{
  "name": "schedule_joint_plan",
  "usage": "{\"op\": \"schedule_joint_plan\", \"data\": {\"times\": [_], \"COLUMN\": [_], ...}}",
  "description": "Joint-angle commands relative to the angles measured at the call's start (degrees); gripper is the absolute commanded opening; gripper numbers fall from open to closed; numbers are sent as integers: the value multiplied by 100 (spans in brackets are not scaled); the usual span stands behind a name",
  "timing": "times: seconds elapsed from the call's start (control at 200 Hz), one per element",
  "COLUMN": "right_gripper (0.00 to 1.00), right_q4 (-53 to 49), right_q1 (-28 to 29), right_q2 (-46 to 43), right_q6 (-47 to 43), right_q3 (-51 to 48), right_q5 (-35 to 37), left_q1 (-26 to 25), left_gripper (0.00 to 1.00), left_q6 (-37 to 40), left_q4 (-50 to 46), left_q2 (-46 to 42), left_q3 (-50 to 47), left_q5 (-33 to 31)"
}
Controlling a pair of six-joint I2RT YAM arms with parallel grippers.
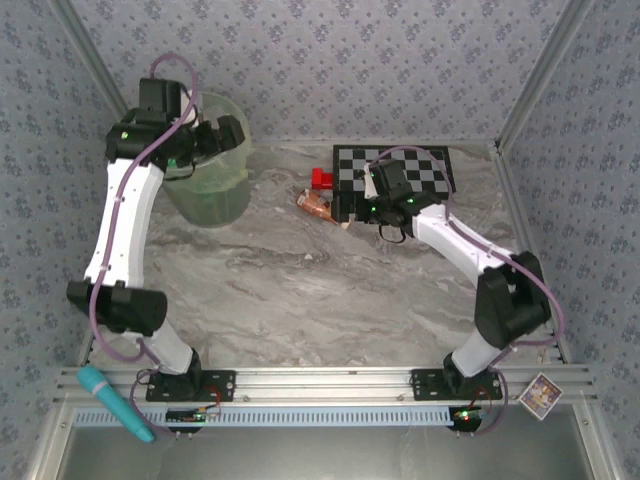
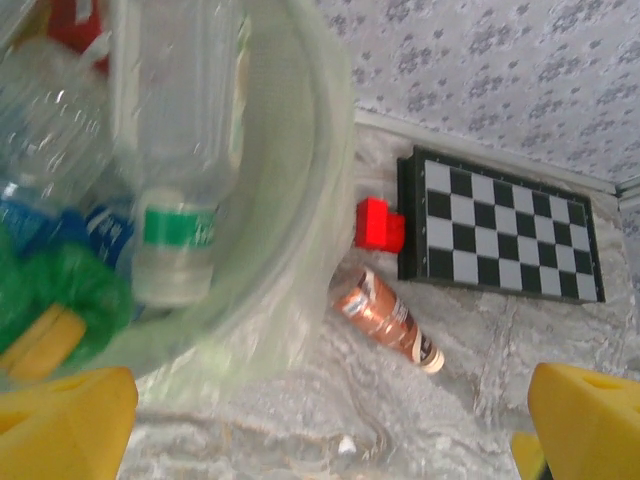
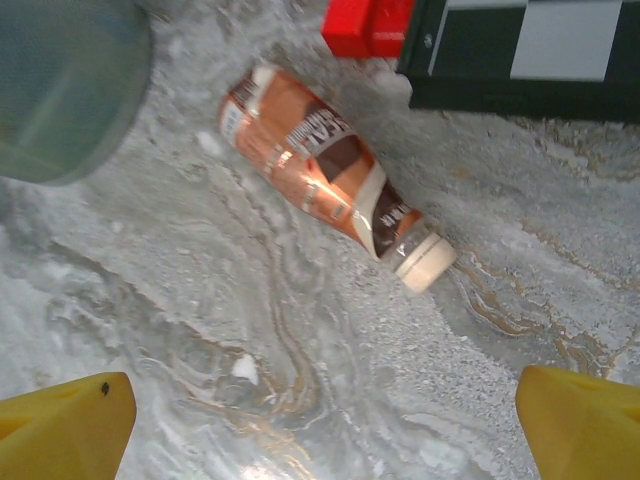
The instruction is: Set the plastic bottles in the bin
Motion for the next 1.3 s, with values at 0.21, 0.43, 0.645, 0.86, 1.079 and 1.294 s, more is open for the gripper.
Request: {"op": "schedule_joint_plan", "data": {"times": [0.21,0.43,0.645,0.86,1.079,1.294], "right_gripper": [100,98,96,89,74,58], "right_q4": [-154,-441,-616,-540,-349,-238], "right_q1": [-65,-63,60,322,570,693], "right_q2": [1797,2629,2942,2907,2907,2899], "right_q6": [-442,-662,-986,-1058,-1028,-960], "right_q3": [1437,2209,2195,1822,1563,1483], "right_q5": [-443,-628,-597,-451,-178,27], "left_q1": [43,56,94,113,127,162], "left_gripper": [100,100,100,100,100,100], "left_q6": [-253,-310,-318,-317,-344,-285], "left_q4": [205,-178,-370,-303,-227,-334], "left_q2": [-2098,-2765,-3057,-3010,-2886,-2938], "left_q3": [-1674,-1868,-1949,-1966,-1935,-1835], "left_q5": [-519,-782,-964,-915,-789,-755]}}
